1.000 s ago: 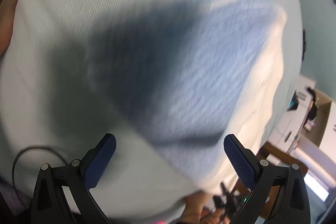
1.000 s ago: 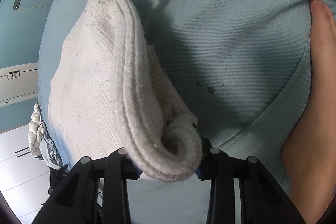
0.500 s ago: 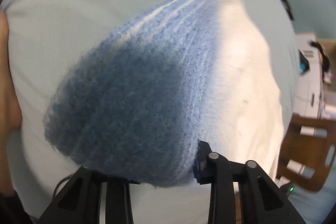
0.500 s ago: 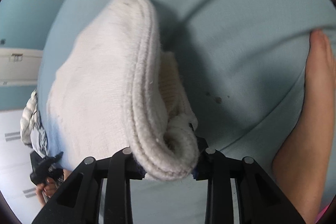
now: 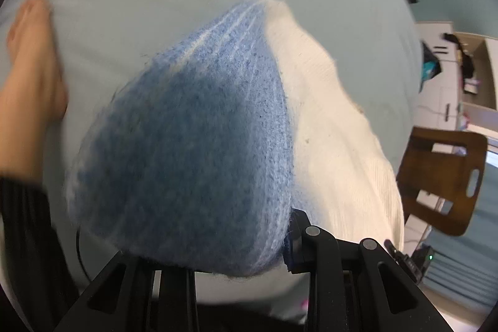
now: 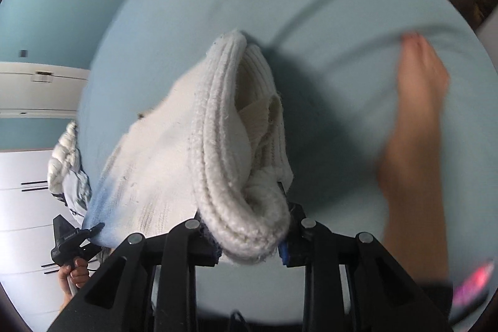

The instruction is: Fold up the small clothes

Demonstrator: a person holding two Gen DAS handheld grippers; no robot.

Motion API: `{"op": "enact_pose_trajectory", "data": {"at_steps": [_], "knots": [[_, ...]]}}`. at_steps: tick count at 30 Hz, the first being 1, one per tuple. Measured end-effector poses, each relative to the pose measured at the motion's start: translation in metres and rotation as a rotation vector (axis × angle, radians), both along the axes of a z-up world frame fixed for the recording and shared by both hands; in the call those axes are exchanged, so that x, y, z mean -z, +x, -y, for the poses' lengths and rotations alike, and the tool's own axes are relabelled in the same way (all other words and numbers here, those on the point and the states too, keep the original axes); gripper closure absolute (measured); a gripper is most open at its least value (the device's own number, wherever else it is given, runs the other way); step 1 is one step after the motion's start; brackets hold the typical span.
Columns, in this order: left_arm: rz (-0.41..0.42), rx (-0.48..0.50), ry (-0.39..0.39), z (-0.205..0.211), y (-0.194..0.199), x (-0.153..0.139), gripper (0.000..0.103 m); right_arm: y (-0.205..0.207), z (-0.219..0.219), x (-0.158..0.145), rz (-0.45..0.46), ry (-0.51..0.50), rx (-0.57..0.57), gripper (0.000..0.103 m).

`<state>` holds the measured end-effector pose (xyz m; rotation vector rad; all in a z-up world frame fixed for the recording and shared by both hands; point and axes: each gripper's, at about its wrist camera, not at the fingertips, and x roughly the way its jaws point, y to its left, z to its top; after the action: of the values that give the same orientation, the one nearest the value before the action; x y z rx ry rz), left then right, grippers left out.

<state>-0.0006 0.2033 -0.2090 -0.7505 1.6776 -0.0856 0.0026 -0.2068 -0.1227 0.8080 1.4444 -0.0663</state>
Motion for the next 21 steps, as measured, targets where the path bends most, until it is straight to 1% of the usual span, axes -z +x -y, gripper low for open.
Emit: {"op": "enact_pose_trajectory", "data": {"at_steps": [2,4,5,7,8,10,12,13,14,15,16,17,18,19,20,21], "knots": [[-0.076,-0.004,0.010,-0.002,-0.013,0.010,0.075,-0.007,0.000,0.012,-0.082,0.027,0.014,0.081],[-0.098,-0.006,0.022,-0.002,-0.013,0.013,0.075,-0.004,0.002,0.019,-0.119,0.055,0.041,0.081],[-0.101,-0.019,0.018,0.003,-0.004,0.012,0.075,0.001,0.003,0.020,-0.124,0.068,0.059,0.081],[-0.101,-0.069,-0.015,0.007,0.017,0.002,0.075,0.015,0.010,0.016,-0.129,0.117,0.116,0.081],[-0.083,-0.116,-0.039,0.002,0.037,-0.003,0.075,0.026,0.014,0.014,-0.126,0.141,0.147,0.081],[-0.037,-0.171,-0.066,-0.003,0.066,-0.008,0.074,0.052,0.022,0.013,-0.118,0.164,0.194,0.081],[-0.006,-0.236,-0.076,-0.006,0.100,-0.008,0.073,0.084,0.031,0.012,-0.100,0.169,0.243,0.080],[0.001,-0.249,-0.070,-0.005,0.118,-0.003,0.071,0.100,0.036,0.015,-0.098,0.167,0.263,0.076],[0.003,-0.265,-0.074,-0.003,0.140,0.006,0.068,0.119,0.041,0.018,-0.092,0.163,0.294,0.068],[0.008,-0.263,-0.093,0.001,0.158,0.016,0.061,0.135,0.045,0.021,-0.079,0.150,0.303,0.063],[0.032,-0.260,-0.117,0.004,0.177,0.027,0.052,0.153,0.048,0.026,-0.058,0.132,0.302,0.049],[0.086,-0.266,-0.142,0.004,0.194,0.035,0.044,0.175,0.054,0.032,-0.025,0.114,0.298,0.034],[0.157,-0.264,-0.151,0.001,0.207,0.038,0.019,0.188,0.057,0.036,0.002,0.098,0.294,0.029],[0.195,-0.253,-0.125,-0.005,0.212,0.037,0.004,0.195,0.065,0.040,0.029,0.074,0.288,0.027],[0.225,-0.241,-0.061,-0.009,0.215,0.036,0.000,0.200,0.068,0.044,0.050,0.046,0.289,0.027],[0.241,-0.226,0.013,-0.014,0.216,0.034,0.000,0.201,0.067,0.048,0.062,0.009,0.279,0.027]]}}
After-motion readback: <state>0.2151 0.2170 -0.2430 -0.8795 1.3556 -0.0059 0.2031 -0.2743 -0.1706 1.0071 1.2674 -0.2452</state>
